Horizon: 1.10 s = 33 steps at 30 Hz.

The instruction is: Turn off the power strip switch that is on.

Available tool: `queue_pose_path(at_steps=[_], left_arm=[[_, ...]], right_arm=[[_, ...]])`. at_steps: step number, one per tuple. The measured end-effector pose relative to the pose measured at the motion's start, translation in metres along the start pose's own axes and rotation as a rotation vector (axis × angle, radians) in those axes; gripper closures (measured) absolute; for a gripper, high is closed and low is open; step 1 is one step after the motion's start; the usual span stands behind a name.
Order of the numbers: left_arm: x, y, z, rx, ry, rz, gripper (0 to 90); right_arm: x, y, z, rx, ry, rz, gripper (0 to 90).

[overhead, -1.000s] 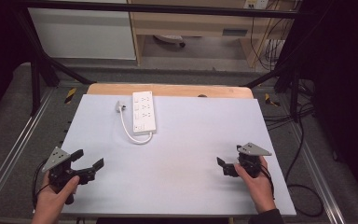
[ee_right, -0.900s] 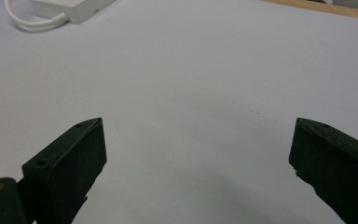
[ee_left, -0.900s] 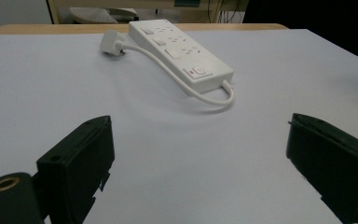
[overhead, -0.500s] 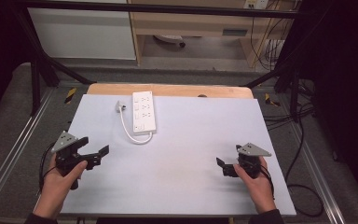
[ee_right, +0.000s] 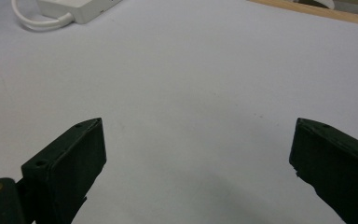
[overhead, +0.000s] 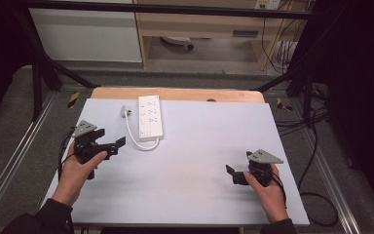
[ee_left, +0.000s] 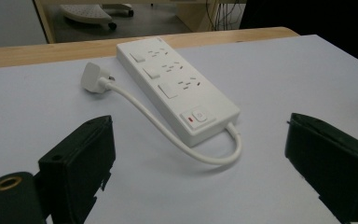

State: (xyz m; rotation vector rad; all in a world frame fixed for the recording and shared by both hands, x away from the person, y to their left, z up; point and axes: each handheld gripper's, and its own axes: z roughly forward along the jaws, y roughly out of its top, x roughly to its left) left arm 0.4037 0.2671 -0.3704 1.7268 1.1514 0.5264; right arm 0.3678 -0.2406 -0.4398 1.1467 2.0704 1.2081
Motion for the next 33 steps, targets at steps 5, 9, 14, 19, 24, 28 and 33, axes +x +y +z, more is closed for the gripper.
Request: queue_pose_path(at_steps=[5, 9, 14, 19, 24, 28, 33], left_arm=[[0.003, 0.008, 0.01, 0.002, 0.008, 0.002, 8.8], [0.005, 0.013, 0.019, 0.006, 0.014, 0.009, 9.4], [0.005, 0.018, 0.029, 0.001, 0.02, 0.013, 11.2], [0.004, 0.023, 0.038, -0.001, 0.021, 0.019, 13.4], [0.004, 0.028, 0.045, -0.003, 0.029, 0.024, 17.2], [0.003, 0.031, 0.049, -0.008, 0.034, 0.04, 27.3], [0.002, 0.034, 0.055, -0.009, 0.045, 0.053, 41.6]], right_arm=[[0.0, 0.0, 0.0, 0.002, 0.001, -0.001, 4.1], [0.0, 0.0, 0.0, -0.001, 0.003, -0.004, 4.1], [0.0, 0.001, -0.001, -0.006, 0.004, -0.001, 4.1], [0.001, 0.001, -0.001, -0.006, 0.007, 0.001, 4.3], [0.0, 0.001, -0.002, -0.008, 0.005, 0.001, 4.3], [0.0, 0.001, -0.002, -0.008, 0.005, 0.002, 4.5], [0.001, 0.001, -0.001, -0.003, 0.005, 0.002, 4.5]])
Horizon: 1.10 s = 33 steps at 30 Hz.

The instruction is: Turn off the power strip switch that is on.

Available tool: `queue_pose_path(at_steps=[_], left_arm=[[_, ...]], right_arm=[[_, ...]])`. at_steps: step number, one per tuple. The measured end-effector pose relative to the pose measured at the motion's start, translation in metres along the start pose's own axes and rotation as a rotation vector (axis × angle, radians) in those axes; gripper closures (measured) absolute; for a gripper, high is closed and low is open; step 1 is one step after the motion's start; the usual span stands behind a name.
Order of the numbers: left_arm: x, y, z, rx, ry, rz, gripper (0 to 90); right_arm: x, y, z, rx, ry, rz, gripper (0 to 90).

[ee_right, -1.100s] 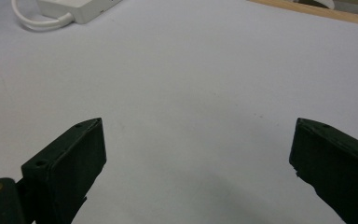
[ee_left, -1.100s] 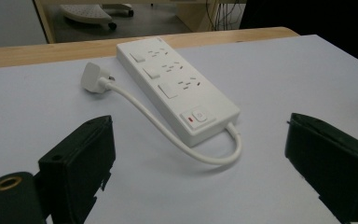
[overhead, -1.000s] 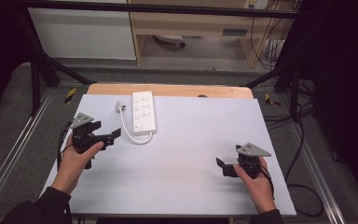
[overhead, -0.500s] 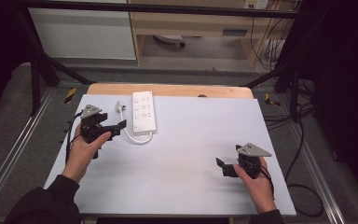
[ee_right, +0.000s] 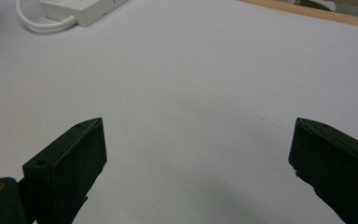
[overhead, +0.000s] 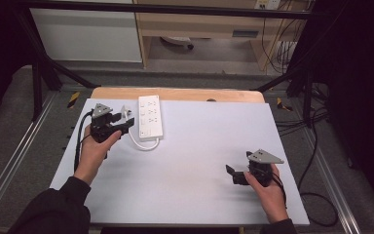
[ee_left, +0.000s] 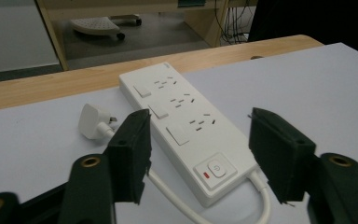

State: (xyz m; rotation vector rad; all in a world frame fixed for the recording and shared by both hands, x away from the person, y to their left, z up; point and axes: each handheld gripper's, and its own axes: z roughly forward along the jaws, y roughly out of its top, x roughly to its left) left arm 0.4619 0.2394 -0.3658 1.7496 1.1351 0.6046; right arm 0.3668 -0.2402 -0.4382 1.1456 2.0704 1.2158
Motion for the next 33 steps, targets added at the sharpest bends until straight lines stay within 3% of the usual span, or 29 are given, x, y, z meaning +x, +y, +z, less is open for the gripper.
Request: queue_pose_path(at_steps=[4, 5, 14, 22, 29, 33], left_arm=[[0.0, 0.001, 0.005, 0.003, 0.011, 0.008, 48.0], [0.0, 0.002, 0.006, 0.001, 0.013, 0.013, 53.9], [0.0, 0.002, 0.019, -0.008, -0.008, 0.012, 74.6], [0.0, 0.004, 0.03, -0.014, -0.019, 0.023, 87.6], [-0.002, 0.006, 0.041, -0.007, -0.027, 0.034, 89.8], [-0.002, 0.007, 0.045, -0.008, -0.028, 0.021, 89.9]], right_arm=[[-0.001, 0.0, 0.0, -0.002, -0.004, -0.001, 4.5], [-0.001, 0.0, -0.001, -0.003, -0.004, -0.003, 4.6], [-0.001, 0.0, -0.002, -0.005, -0.003, 0.001, 4.7], [-0.001, 0.0, -0.001, -0.006, -0.003, 0.0, 4.8], [-0.001, 0.0, -0.002, -0.007, -0.002, 0.001, 4.9], [-0.001, 0.0, -0.002, -0.008, -0.002, 0.0, 4.8]])
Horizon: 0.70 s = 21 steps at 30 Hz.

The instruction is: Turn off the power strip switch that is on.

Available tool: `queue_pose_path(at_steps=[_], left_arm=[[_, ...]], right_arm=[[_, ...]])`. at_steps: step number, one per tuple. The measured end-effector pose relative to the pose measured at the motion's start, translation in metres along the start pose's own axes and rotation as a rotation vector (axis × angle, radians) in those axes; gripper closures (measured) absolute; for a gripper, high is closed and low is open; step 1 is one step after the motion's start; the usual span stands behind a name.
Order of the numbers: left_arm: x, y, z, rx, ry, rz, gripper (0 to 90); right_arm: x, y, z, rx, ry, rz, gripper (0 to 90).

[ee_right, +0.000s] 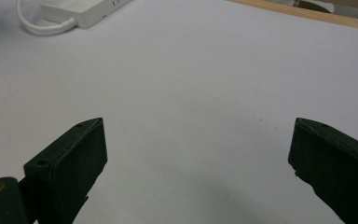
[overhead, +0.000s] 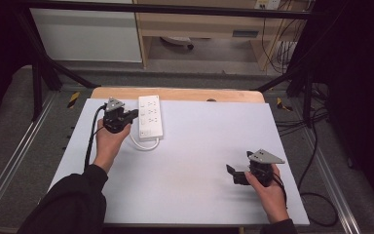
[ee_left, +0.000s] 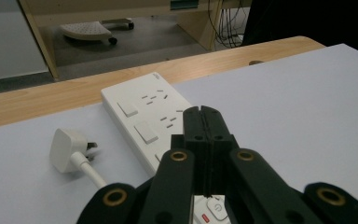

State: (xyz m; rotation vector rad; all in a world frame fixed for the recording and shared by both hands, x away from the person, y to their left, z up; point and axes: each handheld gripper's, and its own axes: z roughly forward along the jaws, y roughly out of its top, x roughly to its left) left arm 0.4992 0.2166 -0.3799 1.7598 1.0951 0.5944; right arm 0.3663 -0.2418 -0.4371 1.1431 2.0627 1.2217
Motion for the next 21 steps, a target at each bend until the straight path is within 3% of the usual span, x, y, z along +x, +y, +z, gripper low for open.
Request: queue_pose_path(at_steps=[21], left_arm=[[0.016, -0.008, 0.018, 0.031, 0.035, -0.046, 90.0]], right_arm=[[-0.001, 0.0, -0.001, -0.004, 0.0, 0.003, 4.7]])
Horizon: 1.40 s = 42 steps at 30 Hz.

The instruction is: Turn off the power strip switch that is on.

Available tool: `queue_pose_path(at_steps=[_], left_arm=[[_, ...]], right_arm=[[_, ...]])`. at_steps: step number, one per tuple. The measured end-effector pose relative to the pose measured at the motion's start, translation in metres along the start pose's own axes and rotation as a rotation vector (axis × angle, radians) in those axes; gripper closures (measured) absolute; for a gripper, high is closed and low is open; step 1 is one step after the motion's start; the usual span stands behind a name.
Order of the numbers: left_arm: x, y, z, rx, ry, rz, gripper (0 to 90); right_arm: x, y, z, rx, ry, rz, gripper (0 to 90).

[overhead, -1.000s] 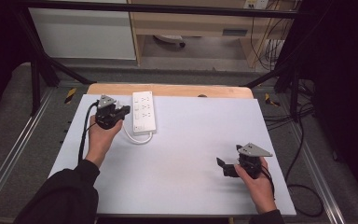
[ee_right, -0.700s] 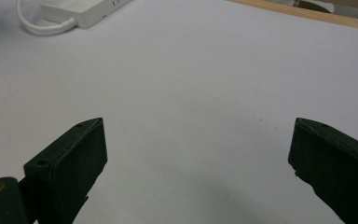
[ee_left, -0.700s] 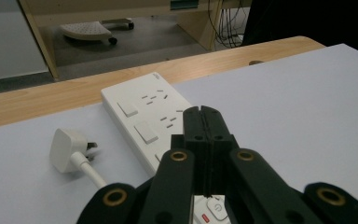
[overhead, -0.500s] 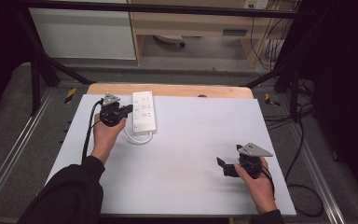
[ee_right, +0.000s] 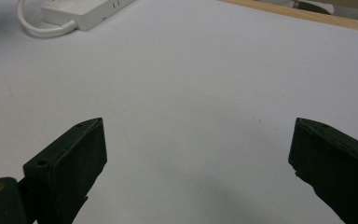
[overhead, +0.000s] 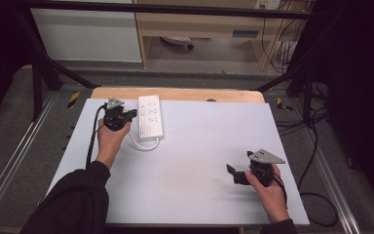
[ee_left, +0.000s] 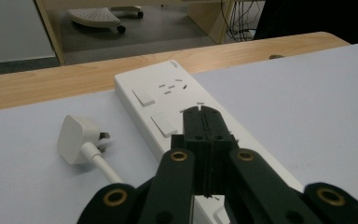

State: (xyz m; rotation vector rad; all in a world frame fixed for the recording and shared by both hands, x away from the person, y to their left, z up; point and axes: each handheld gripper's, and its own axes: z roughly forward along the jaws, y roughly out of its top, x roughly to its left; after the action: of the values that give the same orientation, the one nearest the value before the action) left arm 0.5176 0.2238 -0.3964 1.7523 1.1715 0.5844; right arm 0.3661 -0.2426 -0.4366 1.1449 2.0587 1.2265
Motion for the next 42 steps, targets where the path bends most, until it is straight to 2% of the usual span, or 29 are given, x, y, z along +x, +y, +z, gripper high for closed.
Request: queue_pose_path(at_steps=[19, 30, 42], left_arm=[[0.003, -0.007, 0.014, 0.02, 0.005, -0.007, 90.0], [0.005, -0.009, 0.021, 0.014, 0.009, -0.017, 90.0], [0.001, -0.011, 0.03, 0.045, 0.004, -0.012, 90.0]], right_arm=[[-0.001, 0.0, -0.001, -0.005, -0.002, 0.004, 4.5], [-0.001, 0.0, -0.001, -0.005, -0.001, 0.005, 4.4], [-0.002, -0.001, -0.001, -0.004, -0.004, 0.01, 4.5]])
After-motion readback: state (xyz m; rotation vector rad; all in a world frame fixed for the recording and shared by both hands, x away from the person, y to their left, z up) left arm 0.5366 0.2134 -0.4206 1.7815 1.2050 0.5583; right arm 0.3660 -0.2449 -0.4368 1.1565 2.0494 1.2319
